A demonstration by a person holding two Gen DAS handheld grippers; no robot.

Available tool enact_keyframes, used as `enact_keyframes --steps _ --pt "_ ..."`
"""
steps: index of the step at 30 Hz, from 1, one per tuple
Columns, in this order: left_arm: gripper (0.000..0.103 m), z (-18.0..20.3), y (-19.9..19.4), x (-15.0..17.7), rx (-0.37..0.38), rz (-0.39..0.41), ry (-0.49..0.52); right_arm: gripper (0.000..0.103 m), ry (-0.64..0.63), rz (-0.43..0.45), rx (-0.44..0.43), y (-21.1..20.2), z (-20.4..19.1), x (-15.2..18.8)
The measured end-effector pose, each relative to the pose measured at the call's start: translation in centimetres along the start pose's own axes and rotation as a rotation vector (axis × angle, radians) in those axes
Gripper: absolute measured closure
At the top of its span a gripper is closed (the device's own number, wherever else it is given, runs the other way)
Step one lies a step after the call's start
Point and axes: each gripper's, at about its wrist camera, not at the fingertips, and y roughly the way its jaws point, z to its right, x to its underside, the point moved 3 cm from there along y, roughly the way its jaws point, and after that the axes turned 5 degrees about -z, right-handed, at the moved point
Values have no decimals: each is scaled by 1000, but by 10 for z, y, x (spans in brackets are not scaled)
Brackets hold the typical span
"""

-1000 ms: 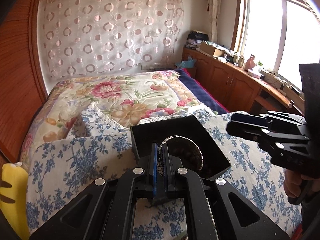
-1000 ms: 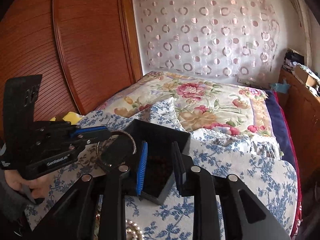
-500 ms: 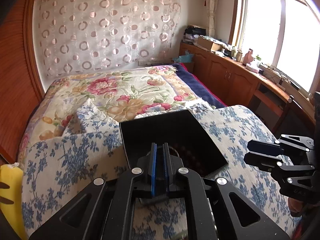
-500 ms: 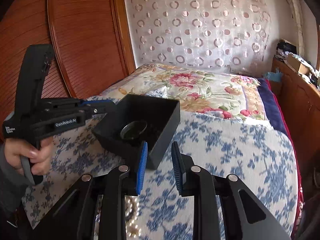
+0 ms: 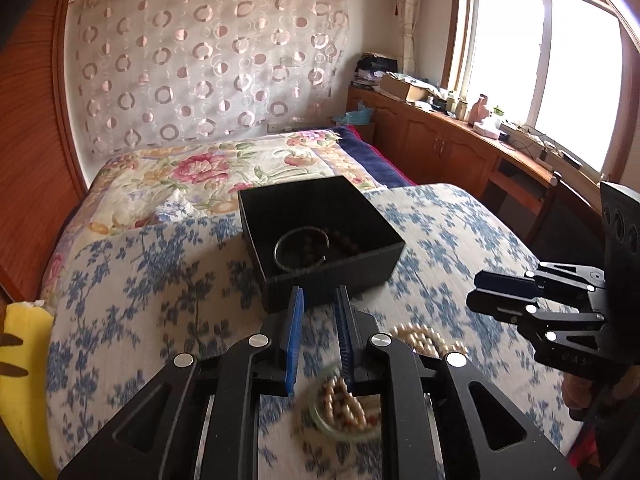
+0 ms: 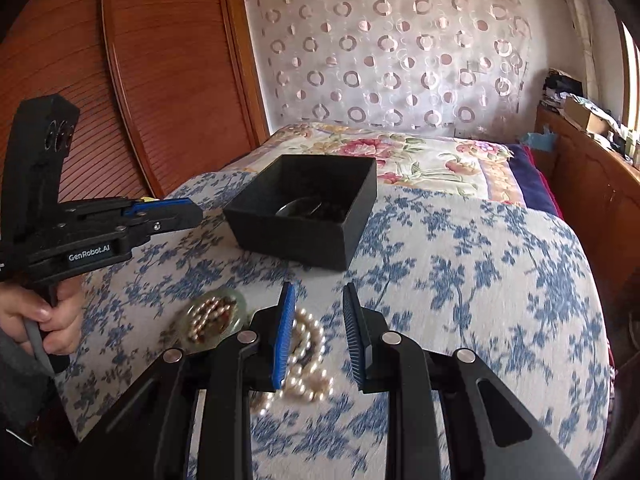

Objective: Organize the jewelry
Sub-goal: 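Lower the left tool onto the green jade bangle and grasp it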

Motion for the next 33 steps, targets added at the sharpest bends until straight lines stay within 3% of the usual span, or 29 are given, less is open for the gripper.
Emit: enact_keyframes --steps 4,8,13,15,21,33 --pt "79 3 -5 13 5 -7 -6 76 1 -7 15 -7 -4 17" --pt "77 6 -7 26 2 -21 -6 76 15 -16 18 -14 -6 35" --pt "61 11 -5 41 14 -49 -12 73 38 -25 25 -19 -6 55" --pt "49 13 -1 47 13 -65 -11 68 44 -27 30 -21 -6 61" --pt "31 16 12 54 26 -105 -25 68 47 -41 32 -19 -3 74" --pt "24 27 41 55 -9 -191 -18 68 26 -21 21 -20 -7 79"
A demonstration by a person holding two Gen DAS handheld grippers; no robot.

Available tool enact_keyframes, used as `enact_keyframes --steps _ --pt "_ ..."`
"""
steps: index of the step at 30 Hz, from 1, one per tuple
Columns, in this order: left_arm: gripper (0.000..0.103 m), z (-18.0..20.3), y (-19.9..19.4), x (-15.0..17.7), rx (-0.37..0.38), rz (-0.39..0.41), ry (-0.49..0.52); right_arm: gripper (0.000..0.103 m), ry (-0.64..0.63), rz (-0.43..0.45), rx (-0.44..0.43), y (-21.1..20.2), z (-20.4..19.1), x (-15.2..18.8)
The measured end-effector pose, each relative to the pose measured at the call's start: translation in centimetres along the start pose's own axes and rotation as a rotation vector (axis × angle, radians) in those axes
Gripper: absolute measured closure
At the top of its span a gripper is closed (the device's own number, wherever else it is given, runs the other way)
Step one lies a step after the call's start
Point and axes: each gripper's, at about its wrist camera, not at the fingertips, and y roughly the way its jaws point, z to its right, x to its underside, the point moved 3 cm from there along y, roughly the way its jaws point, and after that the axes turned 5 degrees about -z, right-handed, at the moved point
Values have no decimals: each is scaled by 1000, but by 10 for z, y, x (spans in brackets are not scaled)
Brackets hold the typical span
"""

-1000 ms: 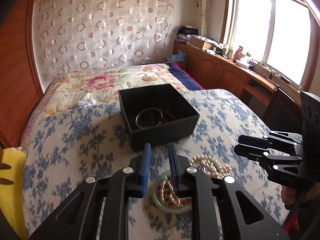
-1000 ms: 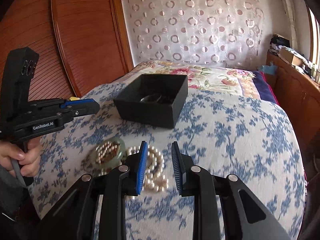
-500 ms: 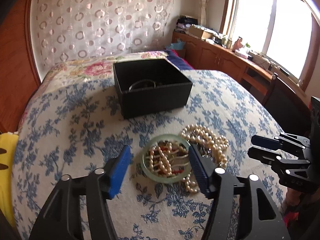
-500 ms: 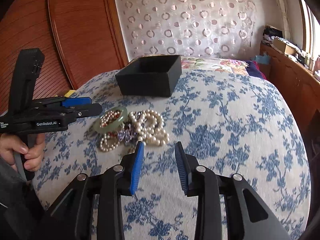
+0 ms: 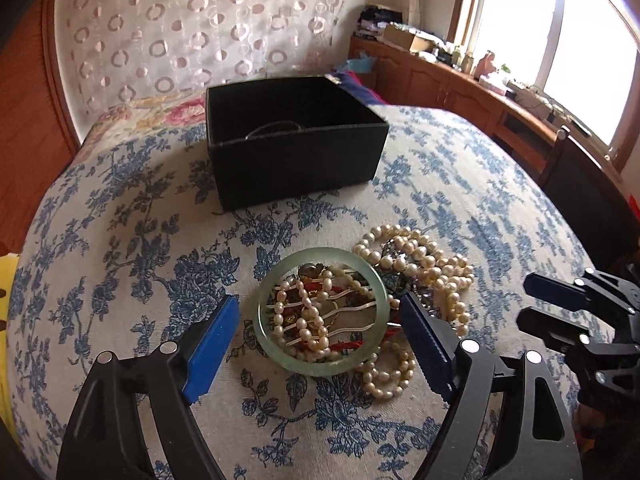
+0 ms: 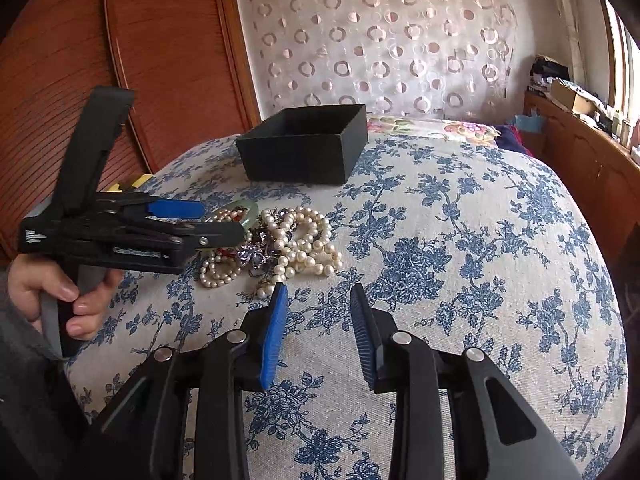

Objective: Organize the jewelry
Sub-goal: 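Lower the left tool onto the green jade bangle and grasp it, then grasp the pearl necklace with the right tool while the left tool holds the jade bangle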

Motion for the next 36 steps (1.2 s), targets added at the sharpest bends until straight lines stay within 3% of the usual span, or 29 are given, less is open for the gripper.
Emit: enact_keyframes --steps 7,11,14,24,31,36 --pt "22 -3 6 -2 8 -12 -20 68 7 1 -9 0 2 0" --pt "34 -1 3 -4 11 -1 2 68 11 1 -10 0 1 1" --pt "34 -2 0 -4 2 6 8 68 12 -1 -9 1 1 1" --pt "34 -12 -42 8 -7 117 -13 68 -9 -16 17 3 -1 0" --pt "34 -12 -57 13 -9 154 -16 68 -61 -37 29 7 -3 -14" --pt "34 -13 -59 16 -3 158 -19 79 -99 -71 50 21 4 -31"
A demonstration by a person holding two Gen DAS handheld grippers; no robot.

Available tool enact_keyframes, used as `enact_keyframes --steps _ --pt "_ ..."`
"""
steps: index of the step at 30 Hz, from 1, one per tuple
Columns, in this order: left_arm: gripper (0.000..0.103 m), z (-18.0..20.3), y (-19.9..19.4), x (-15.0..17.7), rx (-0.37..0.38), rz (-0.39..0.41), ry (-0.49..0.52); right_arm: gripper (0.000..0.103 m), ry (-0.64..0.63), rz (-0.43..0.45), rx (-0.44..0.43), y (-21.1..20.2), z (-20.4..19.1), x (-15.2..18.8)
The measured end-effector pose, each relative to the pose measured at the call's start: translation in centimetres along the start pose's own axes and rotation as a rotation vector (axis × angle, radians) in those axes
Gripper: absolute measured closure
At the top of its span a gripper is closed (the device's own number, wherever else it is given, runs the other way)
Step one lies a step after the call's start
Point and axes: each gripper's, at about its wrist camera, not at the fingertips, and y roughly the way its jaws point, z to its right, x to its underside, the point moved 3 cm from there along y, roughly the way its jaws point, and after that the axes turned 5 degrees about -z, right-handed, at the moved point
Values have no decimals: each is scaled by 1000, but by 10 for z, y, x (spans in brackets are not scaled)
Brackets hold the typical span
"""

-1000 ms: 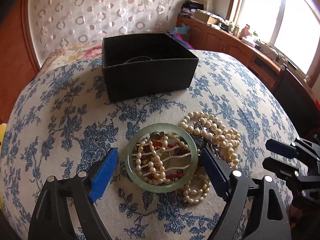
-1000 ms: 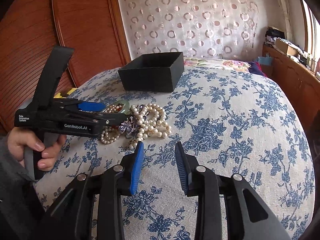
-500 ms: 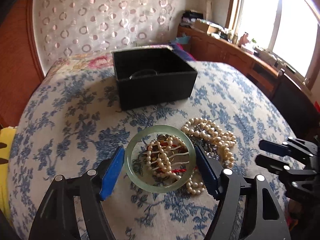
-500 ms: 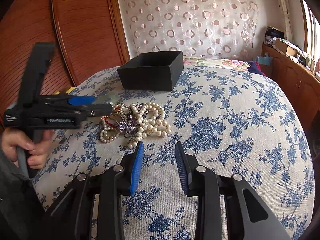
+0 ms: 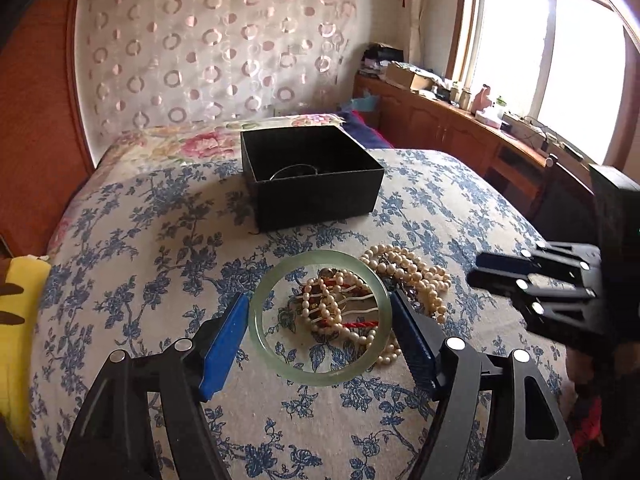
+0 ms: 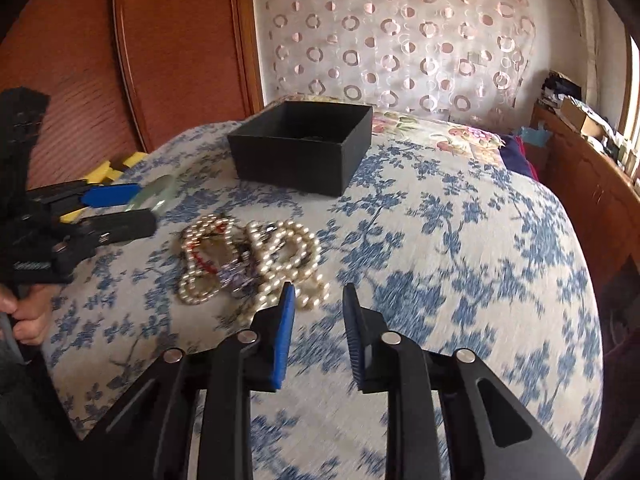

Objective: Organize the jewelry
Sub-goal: 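Grasp the pearl necklace with the right tool while the left tool holds the jade bangle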

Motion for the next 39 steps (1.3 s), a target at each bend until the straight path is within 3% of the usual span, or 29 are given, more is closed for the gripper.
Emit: enact_keyframes --steps 9,15,17,20,31,39 --pt "34 0 1 4 10 -6 1 80 -62 -97 -3 33 -2 -12" --pt "34 1 2 5 16 -5 4 80 -83 -111 -4 44 -6 -17" --pt "34 2 1 6 14 -4 6 94 -98 -113 -4 44 -7 -17" --pt "34 0 0 4 11 0 2 95 -102 -114 -2 43 -7 -16" --pt "34 -9 -14 -5 -4 41 -6 95 -87 71 16 -27 0 -52" --pt "34 -11 -22 -15 -13 68 3 95 -97 127 50 -49 3 -78"
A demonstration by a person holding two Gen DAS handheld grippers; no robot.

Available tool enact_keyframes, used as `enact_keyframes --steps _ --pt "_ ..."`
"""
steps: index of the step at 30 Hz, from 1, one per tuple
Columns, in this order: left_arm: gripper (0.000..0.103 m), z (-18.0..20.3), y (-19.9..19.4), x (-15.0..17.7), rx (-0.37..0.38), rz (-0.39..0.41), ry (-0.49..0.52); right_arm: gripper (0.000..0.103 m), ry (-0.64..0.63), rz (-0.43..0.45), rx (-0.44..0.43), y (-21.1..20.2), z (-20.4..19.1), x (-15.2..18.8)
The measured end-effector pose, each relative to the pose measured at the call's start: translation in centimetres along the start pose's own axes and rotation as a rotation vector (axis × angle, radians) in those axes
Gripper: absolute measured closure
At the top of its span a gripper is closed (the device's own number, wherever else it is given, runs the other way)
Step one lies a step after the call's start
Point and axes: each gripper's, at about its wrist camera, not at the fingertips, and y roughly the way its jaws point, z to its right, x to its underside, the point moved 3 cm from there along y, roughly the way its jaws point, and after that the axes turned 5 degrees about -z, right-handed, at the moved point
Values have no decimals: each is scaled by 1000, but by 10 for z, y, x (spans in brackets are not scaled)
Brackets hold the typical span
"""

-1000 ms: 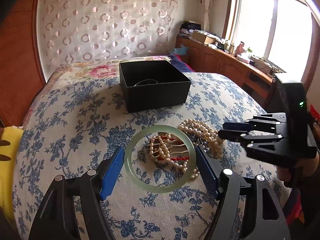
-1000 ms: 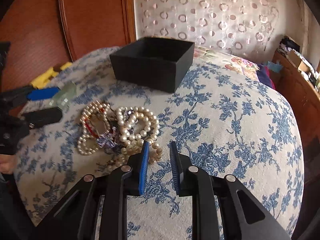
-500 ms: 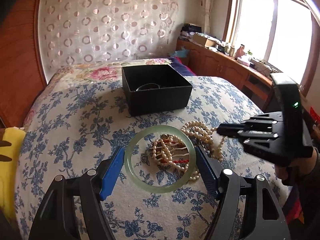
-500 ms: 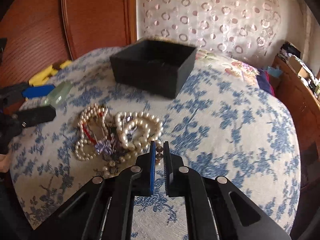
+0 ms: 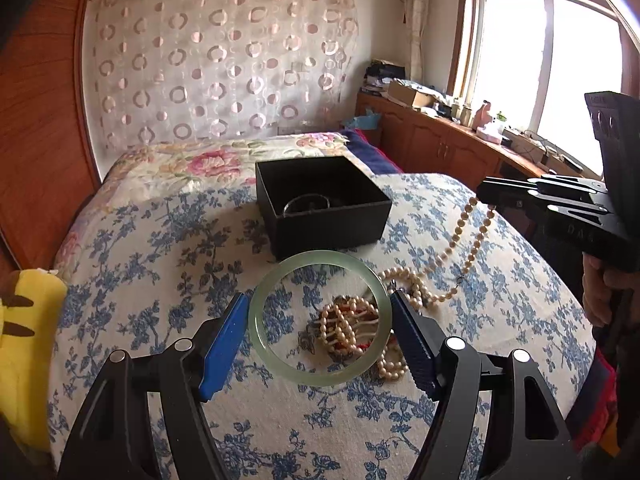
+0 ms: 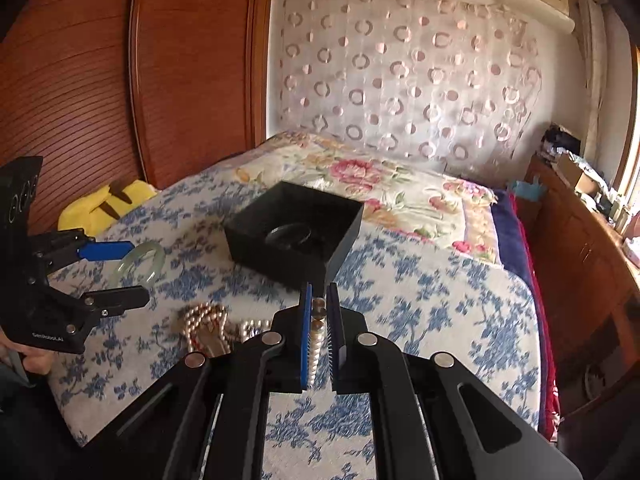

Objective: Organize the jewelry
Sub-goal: 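Grasp the pearl necklace with the right tool while the left tool holds the jade bangle, then lower the pearl necklace into the box and open the right tool while the left tool carries the jade bangle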

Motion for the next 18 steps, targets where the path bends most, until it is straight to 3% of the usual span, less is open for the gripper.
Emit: enact_keyframes --steps 18 --pt "34 -16 -9 -41 -28 63 9 95 -8 136 -2 -30 5 -73"
